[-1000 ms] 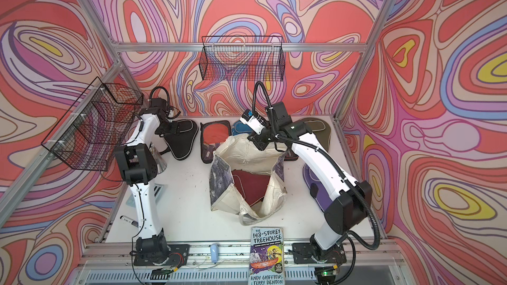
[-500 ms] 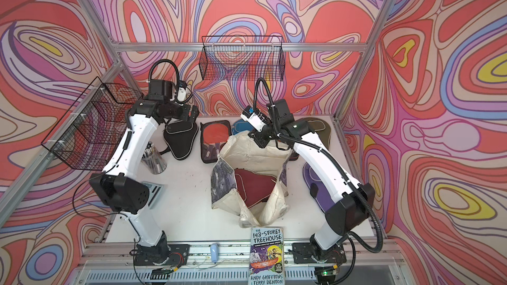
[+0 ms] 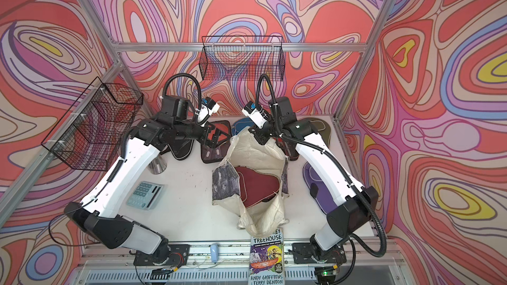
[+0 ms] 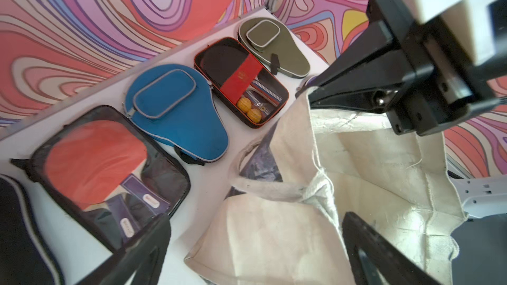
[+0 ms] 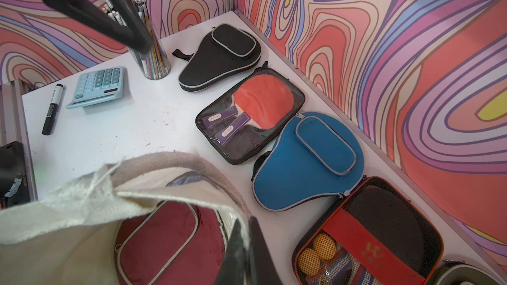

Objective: Remove the ping pong set from the canvas bag
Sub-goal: Place the ping pong set at the corner of the board.

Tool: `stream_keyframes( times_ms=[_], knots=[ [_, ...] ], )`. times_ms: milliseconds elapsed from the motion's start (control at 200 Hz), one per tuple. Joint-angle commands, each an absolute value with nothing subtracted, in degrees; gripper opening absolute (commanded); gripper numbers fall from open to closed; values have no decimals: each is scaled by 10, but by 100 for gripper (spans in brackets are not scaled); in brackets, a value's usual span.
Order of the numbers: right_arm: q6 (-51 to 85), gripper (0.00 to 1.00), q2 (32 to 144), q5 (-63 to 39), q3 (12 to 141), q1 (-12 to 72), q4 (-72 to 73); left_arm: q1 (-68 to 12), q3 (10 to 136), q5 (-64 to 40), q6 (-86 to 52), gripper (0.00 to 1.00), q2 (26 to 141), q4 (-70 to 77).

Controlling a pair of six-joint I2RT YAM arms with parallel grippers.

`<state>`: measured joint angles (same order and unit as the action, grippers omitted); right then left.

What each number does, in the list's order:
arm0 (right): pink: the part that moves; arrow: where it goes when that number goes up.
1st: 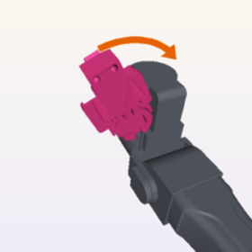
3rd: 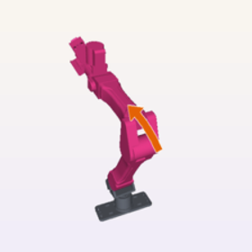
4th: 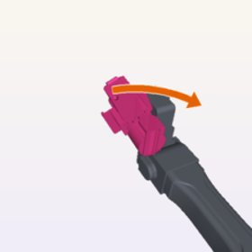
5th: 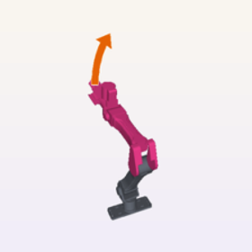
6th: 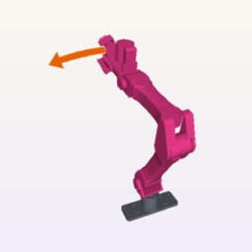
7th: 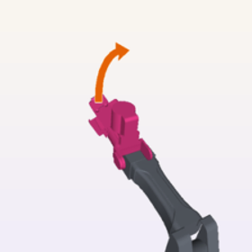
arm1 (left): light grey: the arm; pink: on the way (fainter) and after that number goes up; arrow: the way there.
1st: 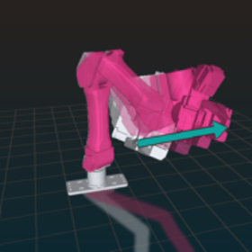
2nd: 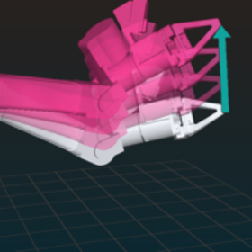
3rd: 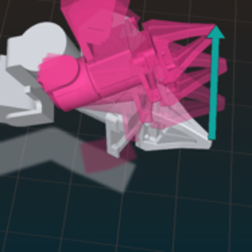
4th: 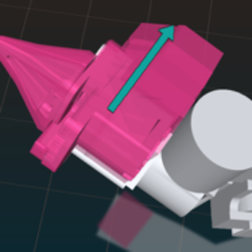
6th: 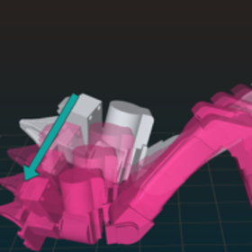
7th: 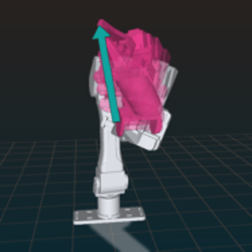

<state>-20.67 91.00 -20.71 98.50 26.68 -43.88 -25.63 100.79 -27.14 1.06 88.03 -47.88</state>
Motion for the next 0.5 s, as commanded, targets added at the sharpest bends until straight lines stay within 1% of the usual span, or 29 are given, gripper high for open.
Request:
stream_keyframes(
  times_ms=[0, 275, 361, 406, 461, 496],
  knots=[
    [-208, 0, 910, -203, 1014, 264, -389, -276, 1012, -267, -10, 100, 897, -478],
    [-216, 0, 912, -186, 1008, 264, -388, -320, 1062, -272, -21, 93, 948, -494],
    [-216, 0, 915, -184, 1010, 264, -390, -329, 1070, -254, -20, 90, 954, -501],
    [-216, 0, 914, -185, 1009, 264, -388, -330, 1075, -244, -19, 84, 960, -511],
    [-217, 0, 913, -185, 1008, 264, -385, -330, 1080, -229, -18, 67, 967, -527],
    [-218, 0, 912, -185, 1007, 264, -384, -330, 1080, -220, -15, 58, 970, -533]
  ],
)
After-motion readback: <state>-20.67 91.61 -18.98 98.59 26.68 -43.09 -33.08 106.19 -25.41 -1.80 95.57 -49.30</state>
